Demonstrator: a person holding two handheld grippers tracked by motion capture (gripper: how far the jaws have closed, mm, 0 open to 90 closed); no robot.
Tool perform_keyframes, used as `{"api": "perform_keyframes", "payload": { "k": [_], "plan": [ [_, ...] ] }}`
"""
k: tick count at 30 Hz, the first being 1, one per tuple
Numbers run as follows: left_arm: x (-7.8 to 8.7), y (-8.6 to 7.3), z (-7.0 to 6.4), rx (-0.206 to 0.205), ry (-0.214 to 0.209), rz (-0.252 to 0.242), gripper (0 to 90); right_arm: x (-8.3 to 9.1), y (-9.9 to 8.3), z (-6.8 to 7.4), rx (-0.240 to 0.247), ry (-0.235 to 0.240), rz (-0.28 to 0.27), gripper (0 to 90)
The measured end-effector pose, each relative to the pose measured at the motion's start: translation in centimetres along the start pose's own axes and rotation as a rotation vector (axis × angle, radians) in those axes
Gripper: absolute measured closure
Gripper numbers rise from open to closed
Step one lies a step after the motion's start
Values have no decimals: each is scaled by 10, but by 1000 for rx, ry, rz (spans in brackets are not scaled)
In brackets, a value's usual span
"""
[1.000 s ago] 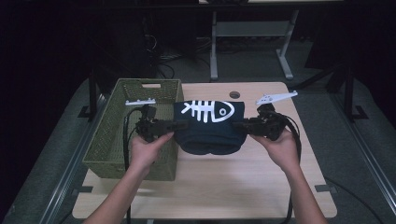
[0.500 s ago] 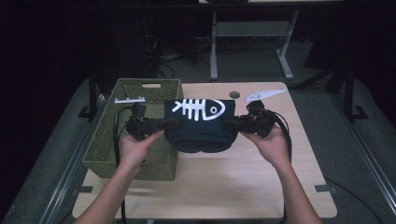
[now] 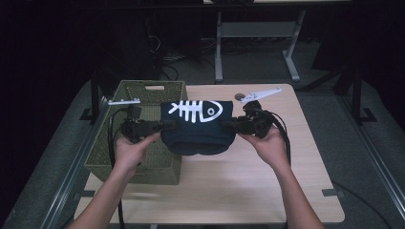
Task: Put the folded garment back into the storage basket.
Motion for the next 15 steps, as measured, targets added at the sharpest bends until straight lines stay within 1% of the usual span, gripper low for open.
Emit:
{"api": "perform_keyframes", "payload": {
  "k": [2, 4, 10, 12, 13, 14, 15],
  "plan": [
    [3, -1, 2, 2, 1, -3, 703, -2, 2, 1, 12, -1, 2, 733],
    [6, -1, 3, 1, 11, -4, 703, -4, 5, 3, 10, 3, 4, 733],
    [16, -1, 8, 9, 18, -11, 703, -10, 13, 8, 30, 4, 14, 733],
    [19, -1, 10, 11, 20, -12, 703, -13, 16, 9, 29, 3, 15, 733],
    [21, -2, 11, 9, 21, -11, 703, -14, 17, 10, 37, 5, 14, 733],
    [22, -1, 12, 15, 19, -16, 703, -15, 18, 11, 30, 9, 18, 733],
    [23, -2, 12, 16, 21, -15, 703, -16, 20, 12, 34, 8, 15, 733]
  ]
}}
Point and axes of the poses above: each handheld gripper's, and its own axes: x roughly backward along the jaws, y roughly out of its top, z roughly to its left, the point moved 9 cm from there along -x, roughly forward along the jaws, and after that the axes turned 13 degrees about z, right-handed, at the moved point
